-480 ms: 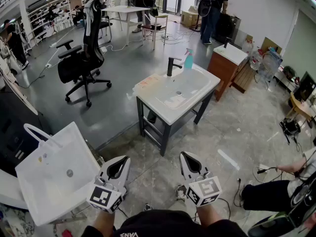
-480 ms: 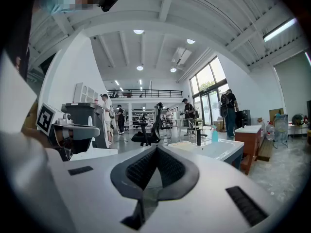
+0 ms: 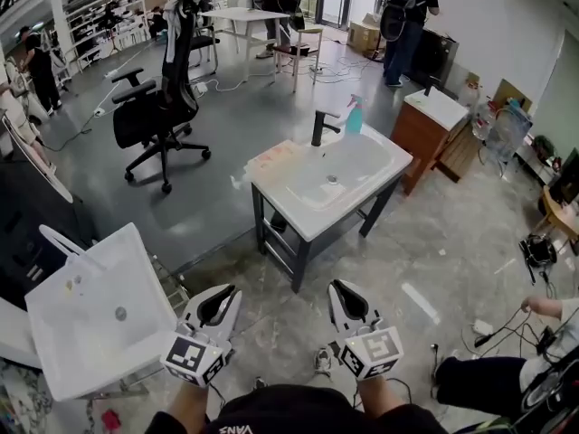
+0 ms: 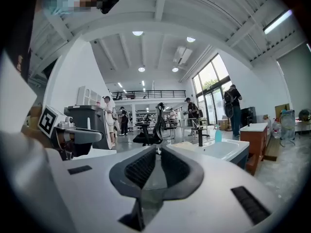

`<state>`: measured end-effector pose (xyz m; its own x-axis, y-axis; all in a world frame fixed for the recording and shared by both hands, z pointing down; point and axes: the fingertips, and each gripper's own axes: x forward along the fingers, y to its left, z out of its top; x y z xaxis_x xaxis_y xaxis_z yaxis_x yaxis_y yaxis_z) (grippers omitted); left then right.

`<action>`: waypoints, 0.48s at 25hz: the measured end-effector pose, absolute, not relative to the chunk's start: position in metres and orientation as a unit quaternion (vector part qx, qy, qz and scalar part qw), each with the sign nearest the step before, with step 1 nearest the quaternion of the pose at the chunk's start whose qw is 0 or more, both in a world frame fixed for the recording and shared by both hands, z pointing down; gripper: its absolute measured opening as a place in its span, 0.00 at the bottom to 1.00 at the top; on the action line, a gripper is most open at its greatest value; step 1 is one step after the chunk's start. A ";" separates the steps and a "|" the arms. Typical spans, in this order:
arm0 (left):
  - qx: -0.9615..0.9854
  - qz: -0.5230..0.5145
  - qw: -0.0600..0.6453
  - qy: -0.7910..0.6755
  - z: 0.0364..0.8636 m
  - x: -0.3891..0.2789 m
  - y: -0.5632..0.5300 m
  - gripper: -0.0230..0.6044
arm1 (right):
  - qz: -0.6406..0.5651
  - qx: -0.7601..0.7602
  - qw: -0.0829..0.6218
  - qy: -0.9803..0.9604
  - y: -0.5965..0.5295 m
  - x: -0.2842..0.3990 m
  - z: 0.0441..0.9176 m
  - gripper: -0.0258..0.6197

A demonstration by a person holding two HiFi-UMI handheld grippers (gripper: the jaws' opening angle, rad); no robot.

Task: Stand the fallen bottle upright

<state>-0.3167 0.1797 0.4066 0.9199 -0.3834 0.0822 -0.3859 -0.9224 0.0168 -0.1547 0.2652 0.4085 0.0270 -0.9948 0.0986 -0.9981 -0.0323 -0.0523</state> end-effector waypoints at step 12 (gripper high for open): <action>0.965 0.036 0.058 -0.252 0.418 -0.206 0.174 0.47 | 0.069 0.663 0.039 -0.745 0.250 -0.043 0.427 0.39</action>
